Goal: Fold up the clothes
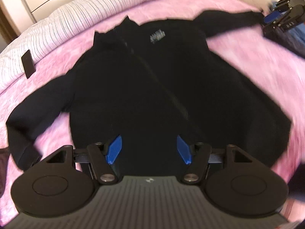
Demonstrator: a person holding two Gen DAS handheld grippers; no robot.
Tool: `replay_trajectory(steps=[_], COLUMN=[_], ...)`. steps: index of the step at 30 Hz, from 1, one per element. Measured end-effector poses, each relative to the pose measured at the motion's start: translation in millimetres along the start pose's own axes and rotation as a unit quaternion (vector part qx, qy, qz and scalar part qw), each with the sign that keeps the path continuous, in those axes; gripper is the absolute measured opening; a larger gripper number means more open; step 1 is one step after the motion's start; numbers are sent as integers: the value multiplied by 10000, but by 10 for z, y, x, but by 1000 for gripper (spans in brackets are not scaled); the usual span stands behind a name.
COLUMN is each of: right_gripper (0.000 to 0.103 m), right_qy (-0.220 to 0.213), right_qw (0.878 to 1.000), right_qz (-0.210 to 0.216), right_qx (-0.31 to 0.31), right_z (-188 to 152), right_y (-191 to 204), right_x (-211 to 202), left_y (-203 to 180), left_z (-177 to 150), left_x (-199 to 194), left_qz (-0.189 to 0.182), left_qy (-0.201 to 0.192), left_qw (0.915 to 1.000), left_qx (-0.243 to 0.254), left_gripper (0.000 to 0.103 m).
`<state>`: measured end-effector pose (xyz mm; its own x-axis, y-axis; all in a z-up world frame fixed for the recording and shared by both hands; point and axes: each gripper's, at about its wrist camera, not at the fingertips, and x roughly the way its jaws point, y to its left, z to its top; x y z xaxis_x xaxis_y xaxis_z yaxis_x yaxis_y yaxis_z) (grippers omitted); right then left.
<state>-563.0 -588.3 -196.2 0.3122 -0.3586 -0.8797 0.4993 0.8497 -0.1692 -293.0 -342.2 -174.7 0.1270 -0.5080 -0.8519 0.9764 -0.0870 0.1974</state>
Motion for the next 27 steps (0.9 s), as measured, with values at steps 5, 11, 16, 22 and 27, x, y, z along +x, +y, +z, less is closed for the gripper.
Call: replay_trajectory(steps=[5, 11, 16, 22, 27], right_gripper=[50, 60, 60, 54, 52], right_qy=[313, 628, 640, 0, -258], right_qw=[9974, 9920, 9900, 9969, 9972], right_qz=[572, 521, 341, -88, -425], right_qx=[-314, -959, -1207, -786, -552], right_z=[-488, -902, -1102, -1192, -1226], right_y=[999, 1539, 1676, 1556, 1528], right_x=[-151, 6, 196, 109, 146], left_y=[-48, -64, 61, 158, 235], left_z=[-736, -1221, -1444, -1411, -1374], left_x=[-197, -36, 160, 117, 71], left_qz=[-102, 125, 259, 352, 427], left_qy=[283, 691, 863, 523, 221], left_qw=[9975, 9955, 9956, 9976, 9961], left_qx=[636, 638, 245, -297, -745], left_gripper=[61, 65, 62, 46, 46])
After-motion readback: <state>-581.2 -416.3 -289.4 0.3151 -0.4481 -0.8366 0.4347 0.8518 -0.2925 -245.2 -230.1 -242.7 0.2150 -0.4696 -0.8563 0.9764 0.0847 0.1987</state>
